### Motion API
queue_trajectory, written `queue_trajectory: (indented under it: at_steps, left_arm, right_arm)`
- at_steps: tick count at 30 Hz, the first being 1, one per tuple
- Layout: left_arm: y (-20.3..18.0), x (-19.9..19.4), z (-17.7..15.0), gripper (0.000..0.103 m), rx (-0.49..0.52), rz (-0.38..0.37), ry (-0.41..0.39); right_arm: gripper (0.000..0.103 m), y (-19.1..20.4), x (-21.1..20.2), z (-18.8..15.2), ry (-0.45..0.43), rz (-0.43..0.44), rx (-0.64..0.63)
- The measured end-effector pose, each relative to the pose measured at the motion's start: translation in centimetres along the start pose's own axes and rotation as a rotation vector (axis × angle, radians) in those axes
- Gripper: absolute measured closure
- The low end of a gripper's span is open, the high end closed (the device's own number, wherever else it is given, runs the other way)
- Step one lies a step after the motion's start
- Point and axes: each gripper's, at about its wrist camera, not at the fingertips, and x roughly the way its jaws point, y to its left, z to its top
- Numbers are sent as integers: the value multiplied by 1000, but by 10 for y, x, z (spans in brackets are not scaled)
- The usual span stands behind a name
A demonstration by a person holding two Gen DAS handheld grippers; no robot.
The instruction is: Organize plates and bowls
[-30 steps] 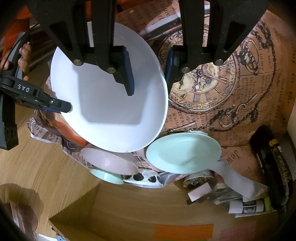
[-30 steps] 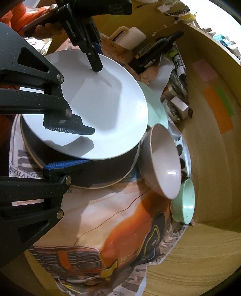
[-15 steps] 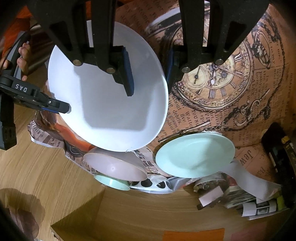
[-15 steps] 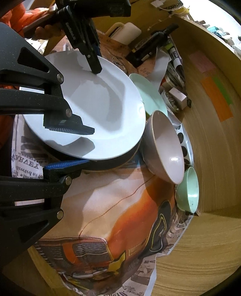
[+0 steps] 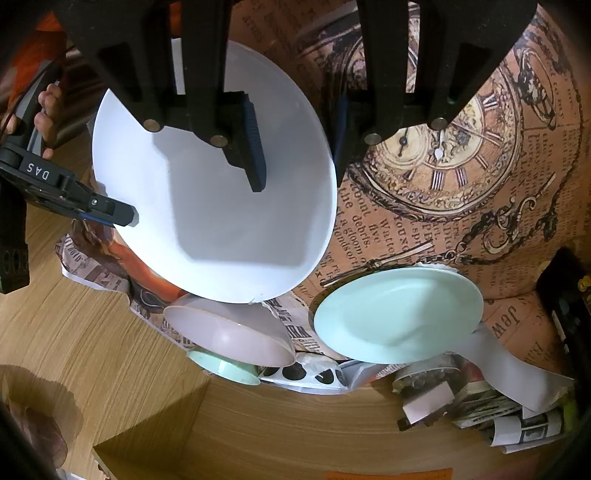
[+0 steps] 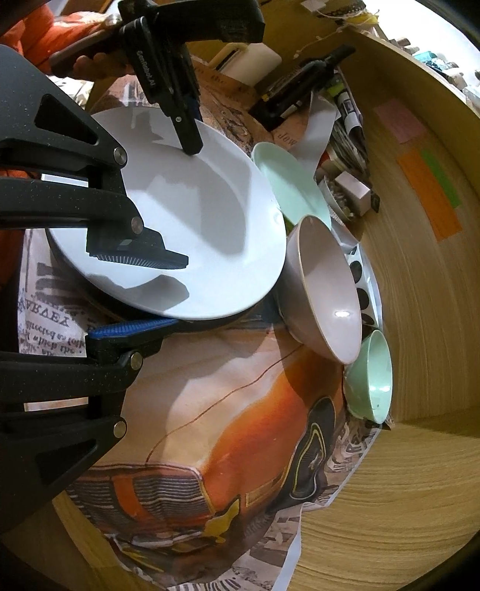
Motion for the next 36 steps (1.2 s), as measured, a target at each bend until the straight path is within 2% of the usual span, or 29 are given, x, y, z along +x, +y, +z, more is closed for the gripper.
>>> queue_trajectory:
  at_steps: [15, 18, 25, 33, 36]
  left_arm:
    - [-4, 6, 3, 66, 32, 22, -6]
    - [-4, 9, 4, 65, 38, 27, -1]
    - [-3, 10, 8, 64, 28, 20, -6]
    - [1, -13, 15, 61, 35, 65, -77]
    - [0, -26, 18, 56, 53, 94, -129]
  right_arm:
    - [79, 1, -2, 0, -2, -1, -20]
    - [79, 2, -5, -1, -16, -46, -36]
    - [79, 1, -5, 0, -25, -43, -39]
    - [78, 4, -11, 6, -54, -31, -35]
    - [76, 11, -16, 12, -75, -24, -53]
